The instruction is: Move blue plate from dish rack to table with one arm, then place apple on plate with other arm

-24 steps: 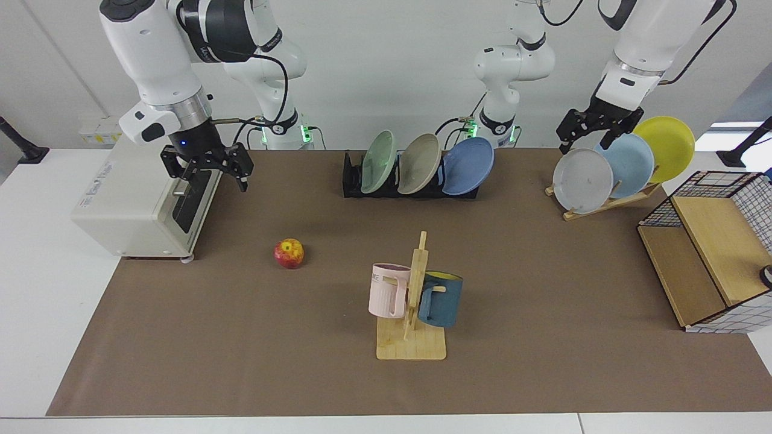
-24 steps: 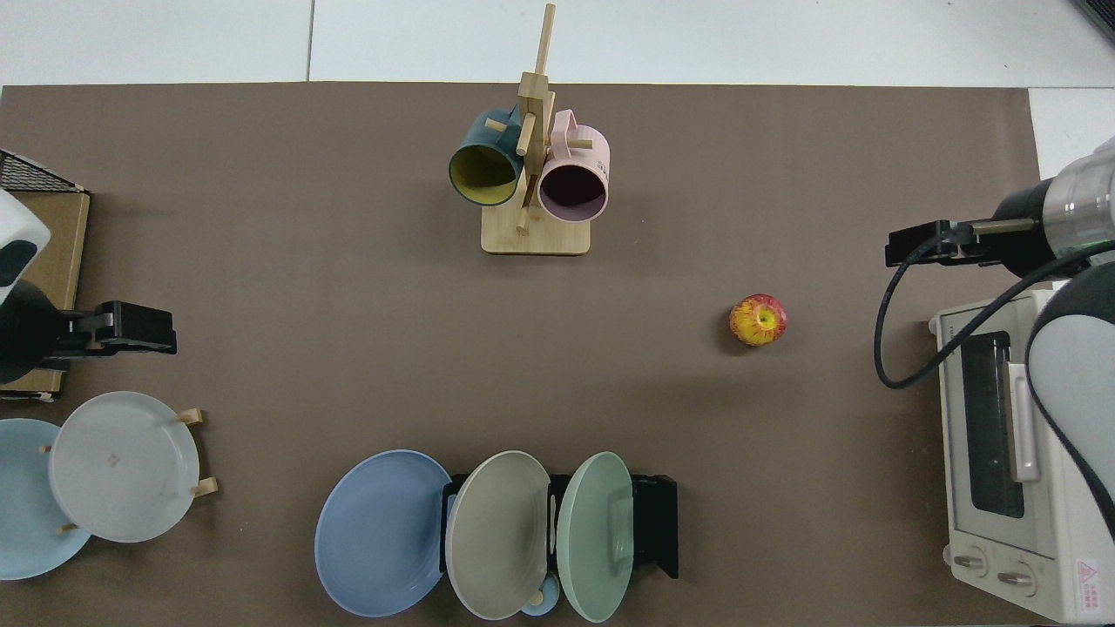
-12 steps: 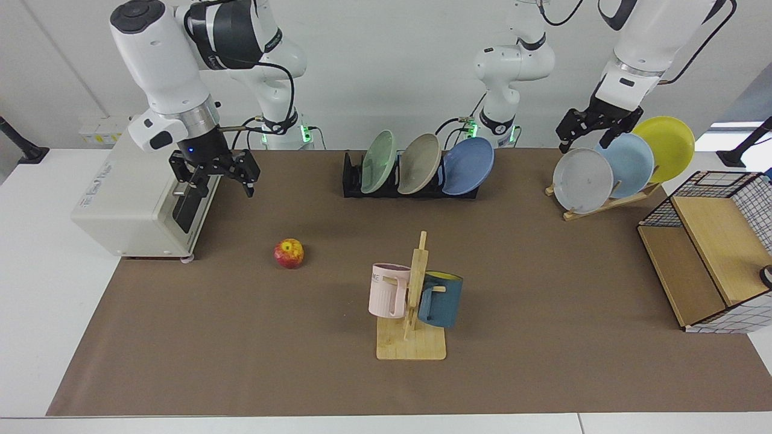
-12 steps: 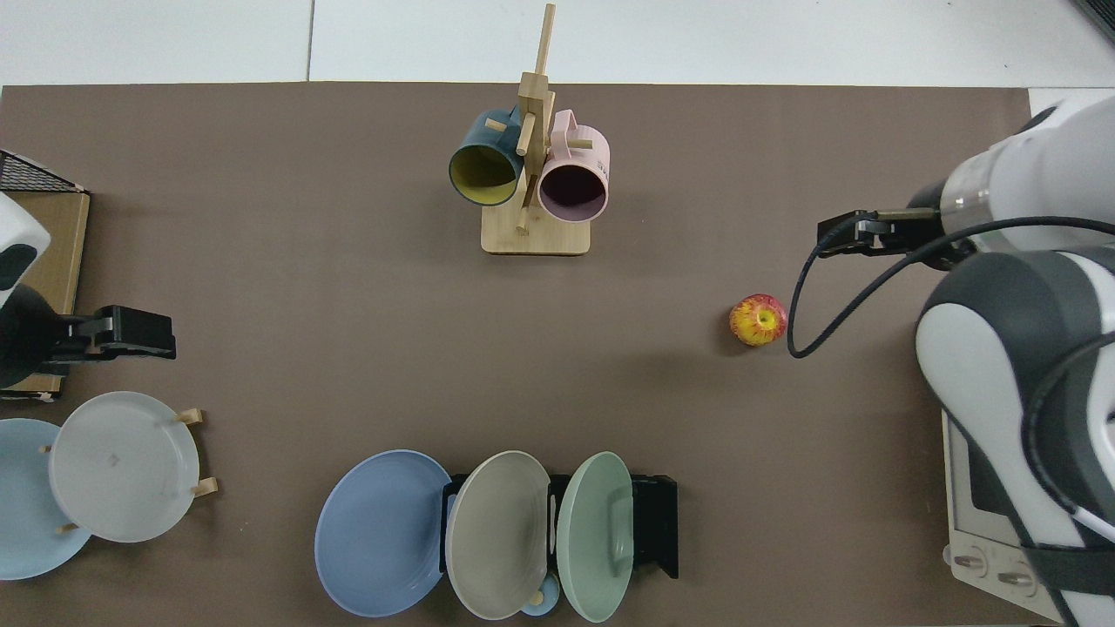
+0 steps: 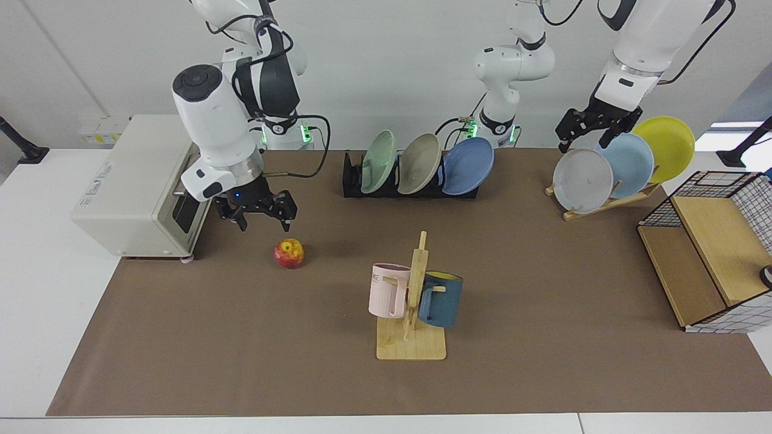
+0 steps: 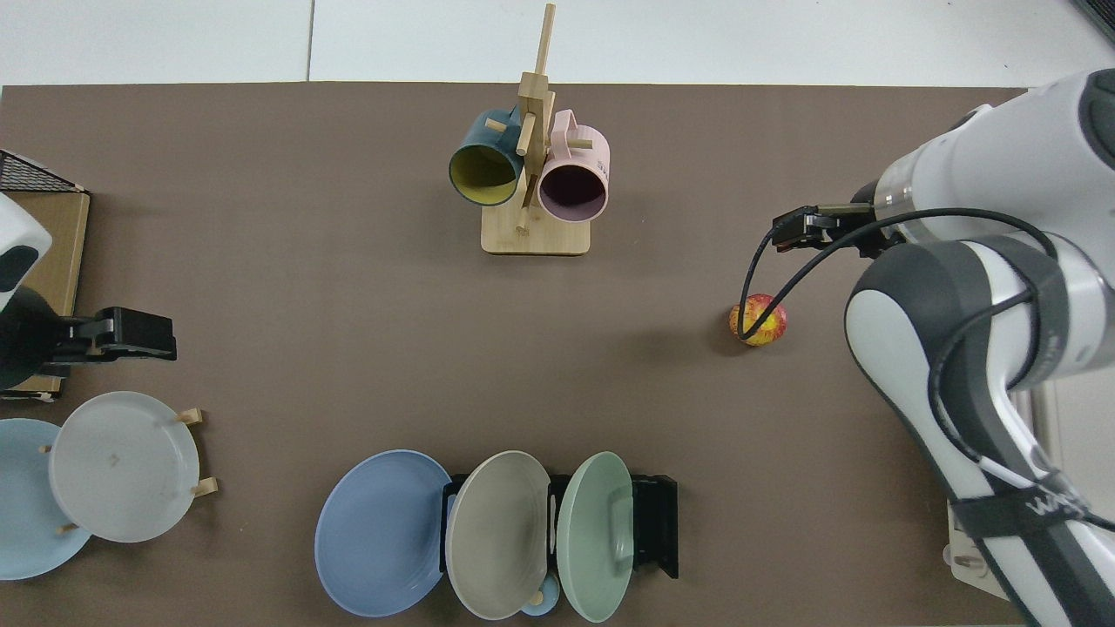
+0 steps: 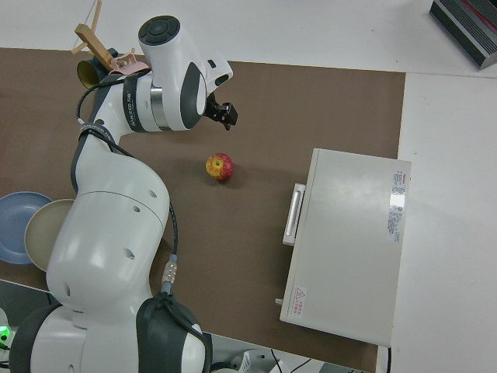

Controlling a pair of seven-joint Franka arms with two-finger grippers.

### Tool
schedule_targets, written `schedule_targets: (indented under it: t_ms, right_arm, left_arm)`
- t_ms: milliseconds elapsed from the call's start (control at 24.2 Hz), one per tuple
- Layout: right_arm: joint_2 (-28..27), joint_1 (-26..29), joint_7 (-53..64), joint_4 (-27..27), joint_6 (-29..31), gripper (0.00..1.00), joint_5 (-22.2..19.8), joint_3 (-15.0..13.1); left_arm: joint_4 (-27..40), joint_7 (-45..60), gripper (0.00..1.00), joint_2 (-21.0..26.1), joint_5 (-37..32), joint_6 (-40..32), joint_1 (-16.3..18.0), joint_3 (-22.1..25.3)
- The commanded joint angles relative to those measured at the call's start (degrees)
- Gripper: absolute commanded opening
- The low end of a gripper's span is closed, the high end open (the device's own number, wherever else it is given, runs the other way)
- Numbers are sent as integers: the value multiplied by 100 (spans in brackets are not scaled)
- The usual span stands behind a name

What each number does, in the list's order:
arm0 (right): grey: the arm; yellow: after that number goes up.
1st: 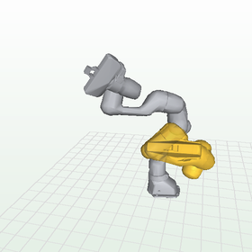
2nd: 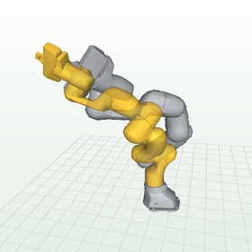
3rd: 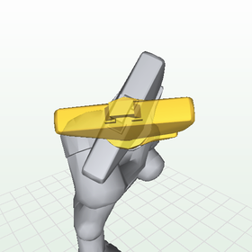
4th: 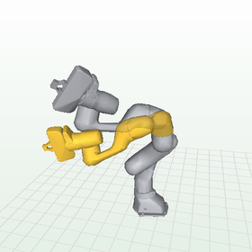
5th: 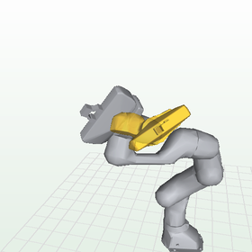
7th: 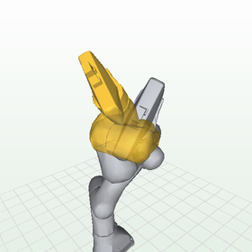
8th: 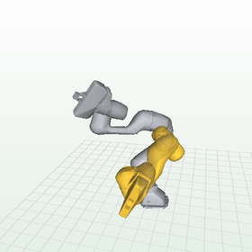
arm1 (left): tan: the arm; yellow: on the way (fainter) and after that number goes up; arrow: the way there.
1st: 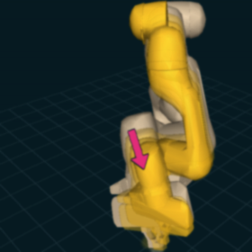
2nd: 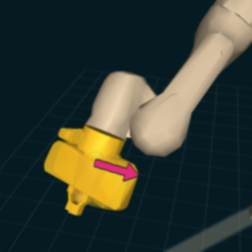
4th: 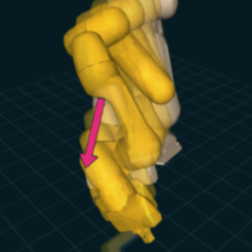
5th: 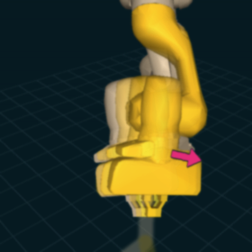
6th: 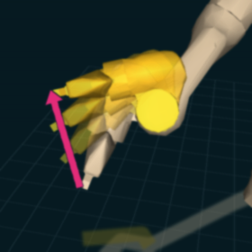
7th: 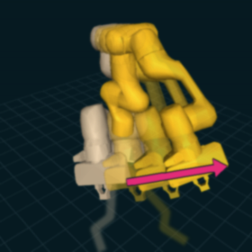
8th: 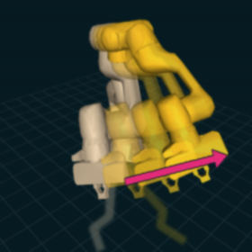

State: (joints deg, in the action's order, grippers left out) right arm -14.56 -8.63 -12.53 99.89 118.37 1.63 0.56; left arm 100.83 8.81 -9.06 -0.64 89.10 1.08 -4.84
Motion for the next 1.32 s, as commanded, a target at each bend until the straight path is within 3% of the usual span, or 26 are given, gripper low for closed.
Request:
schedule_targets:
  t_ms: [0,371,578,867,990,1114,1156,1197,1279]
  right_arm:
    - [50,2,-145,522,440,100,-66,14]
    - [-82,-25,-250,1295,1213,100,-92,5]
    - [-301,-34,-294,1322,1285,100,-92,5]
    - [-407,-60,-338,1349,1293,99,-92,5]
    - [-416,-60,-347,1375,1293,97,-92,5]
    - [-433,-60,-365,1419,1293,96,-92,5]
    - [-433,-60,-365,1436,1302,89,-92,5]
    - [-433,-60,-365,1463,1311,73,-92,5]
    - [-425,-69,-365,1498,1320,16,-101,5]
  left_arm:
    - [683,7,99,-544,-384,108,-29,-368]
    - [1825,673,99,-1168,-393,450,-38,-1194]
    - [2422,1306,99,-1353,-402,731,-29,-1809]
    - [3715,1571,98,-2372,-393,1505,-12,-2152]
    - [3987,2376,98,-2329,-577,1820,49,-2669]
    - [4137,2635,98,-2355,-578,2094,58,-2751]
    - [4146,2635,98,-2338,-578,2120,50,-2751]
    - [4181,2635,98,-2338,-578,2129,50,-2751]
    - [4374,2617,98,-2364,-586,2252,24,-2751]
